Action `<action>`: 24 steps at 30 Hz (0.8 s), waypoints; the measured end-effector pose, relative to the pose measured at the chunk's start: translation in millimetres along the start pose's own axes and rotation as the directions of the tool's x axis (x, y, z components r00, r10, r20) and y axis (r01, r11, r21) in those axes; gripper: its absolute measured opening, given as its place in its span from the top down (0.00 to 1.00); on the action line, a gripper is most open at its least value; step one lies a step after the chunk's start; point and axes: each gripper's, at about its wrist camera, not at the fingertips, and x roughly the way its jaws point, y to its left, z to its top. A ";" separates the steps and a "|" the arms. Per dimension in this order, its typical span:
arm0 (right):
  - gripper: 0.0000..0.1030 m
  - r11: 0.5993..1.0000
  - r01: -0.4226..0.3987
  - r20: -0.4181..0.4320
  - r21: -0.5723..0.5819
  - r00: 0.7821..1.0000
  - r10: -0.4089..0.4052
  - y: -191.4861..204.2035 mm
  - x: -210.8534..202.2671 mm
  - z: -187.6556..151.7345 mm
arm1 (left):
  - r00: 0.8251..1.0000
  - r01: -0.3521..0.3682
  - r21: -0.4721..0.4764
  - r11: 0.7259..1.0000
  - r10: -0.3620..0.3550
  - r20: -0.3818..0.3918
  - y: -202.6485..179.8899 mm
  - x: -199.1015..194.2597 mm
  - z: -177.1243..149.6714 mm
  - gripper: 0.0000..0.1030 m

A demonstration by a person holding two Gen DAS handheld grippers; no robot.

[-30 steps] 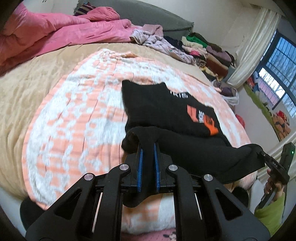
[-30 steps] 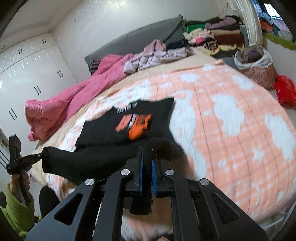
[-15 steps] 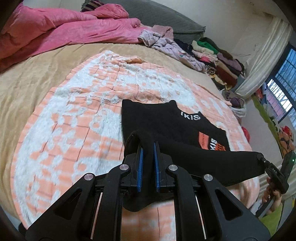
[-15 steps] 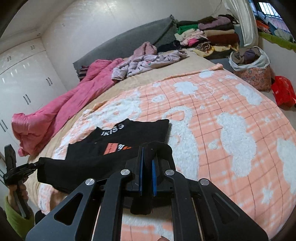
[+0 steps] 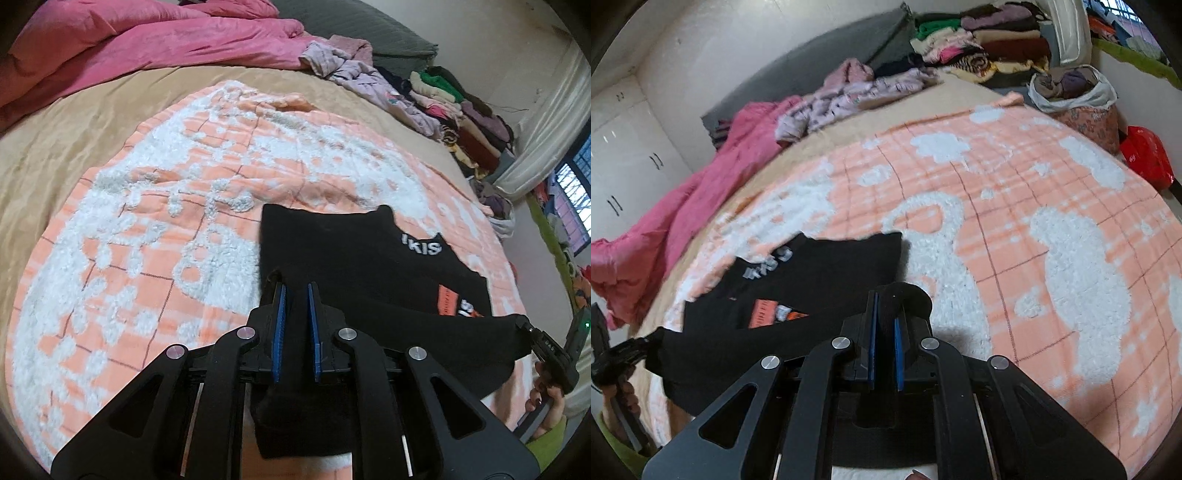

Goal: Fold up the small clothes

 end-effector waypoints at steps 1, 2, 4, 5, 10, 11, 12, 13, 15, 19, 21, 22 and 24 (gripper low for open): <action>0.92 1.000 0.003 -0.014 0.002 1.000 -0.003 -0.7 4.3 -0.5 | 1.000 -0.004 -0.005 1.000 0.004 -0.003 1.9 3.1 -0.2 0.92; 0.90 1.000 0.012 -0.028 0.005 1.000 -0.012 -1.5 8.9 -1.9 | 1.000 -0.006 -0.008 1.000 0.006 -0.003 3.4 4.1 -0.6 0.91; 0.74 1.000 0.010 -0.033 0.018 0.999 -0.010 -4.0 10.7 -4.1 | 1.000 -0.011 -0.007 1.000 0.011 0.003 5.6 2.7 -1.3 0.87; 0.68 1.000 0.003 -0.034 0.026 0.999 -0.002 -5.1 9.9 -4.5 | 1.000 -0.011 -0.005 1.000 0.011 0.007 6.2 0.1 -1.8 0.83; 0.49 0.999 0.038 0.023 0.007 0.999 -0.038 -3.3 -9.7 -8.0 | 0.996 -0.043 0.042 0.998 0.039 0.083 1.4 -24.2 -4.4 0.66; 0.49 0.999 0.032 0.042 0.001 0.999 -0.032 -2.5 -17.5 -9.9 | 0.995 -0.041 0.051 0.998 0.036 0.096 -0.2 -29.7 -5.8 0.65; 0.49 0.999 0.033 0.052 -0.007 0.998 -0.033 -1.4 -21.9 -11.2 | 0.993 -0.045 0.061 0.997 0.038 0.109 -1.7 -34.8 -7.9 0.64; 0.49 0.999 0.039 0.072 -0.026 0.997 -0.037 1.9 -29.9 -14.3 | 0.992 -0.050 0.077 0.996 0.041 0.122 -4.4 -41.1 -11.8 0.64; 0.49 0.998 0.039 0.093 -0.057 0.995 -0.034 7.7 -40.2 -19.8 | 0.990 -0.051 0.106 0.993 0.037 0.134 -8.9 -50.1 -19.9 0.63; 0.62 0.984 0.015 0.072 -0.175 0.997 -0.002 29.0 -51.7 -39.0 | 0.989 -0.070 0.154 0.986 0.049 0.136 -18.7 -56.6 -40.1 0.63; 0.68 0.973 -0.012 0.031 -0.229 0.999 0.020 40.6 -51.1 -52.6 | 0.990 -0.074 0.189 0.979 0.050 0.131 -25.4 -56.7 -52.3 0.68; 0.69 0.968 -0.027 0.006 -0.249 1.000 0.029 46.5 -49.3 -60.5 | 0.991 -0.073 0.213 0.974 0.047 0.124 -30.3 -55.8 -61.3 0.69; 0.74 0.961 -0.043 -0.022 -0.273 0.999 0.038 53.7 -46.0 -70.7 | 0.994 -0.075 0.263 0.962 0.050 0.101 -38.7 -51.3 -76.3 0.76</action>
